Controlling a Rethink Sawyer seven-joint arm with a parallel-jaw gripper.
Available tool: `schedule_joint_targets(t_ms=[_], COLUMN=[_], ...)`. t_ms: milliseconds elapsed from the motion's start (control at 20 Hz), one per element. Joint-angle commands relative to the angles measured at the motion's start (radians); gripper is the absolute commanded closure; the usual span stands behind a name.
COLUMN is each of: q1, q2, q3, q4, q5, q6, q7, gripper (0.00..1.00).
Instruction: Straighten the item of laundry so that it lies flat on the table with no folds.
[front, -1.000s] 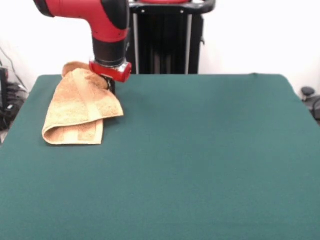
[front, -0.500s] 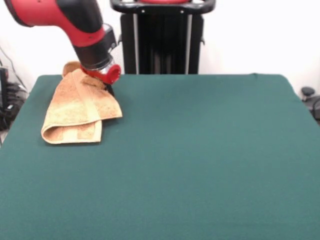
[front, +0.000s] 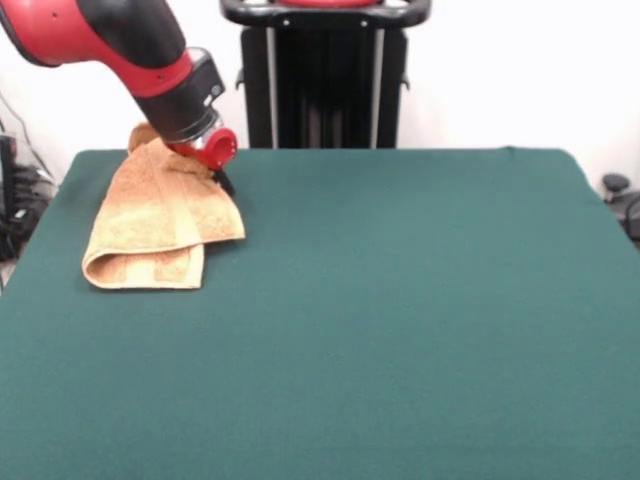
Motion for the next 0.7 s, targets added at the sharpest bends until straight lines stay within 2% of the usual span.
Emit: schedule_joint_targets(t_ms=[50, 350, 600, 700], q1=[0.052, 0.027, 0.046, 0.056], q2=[0.111, 0.024, 0.051, 0.026], q3=[0.151, 0.197, 0.2, 0.207], q4=[-0.001, 0.057, 0.034, 0.045], q5=[-0.015, 0.034, 0.038, 0.049], q6=[-0.206, -0.163, -0.209, -0.209], q7=[-0.024, -0.015, 0.02, 0.038], gripper=[1.0, 1.0, 1.0, 1.0])
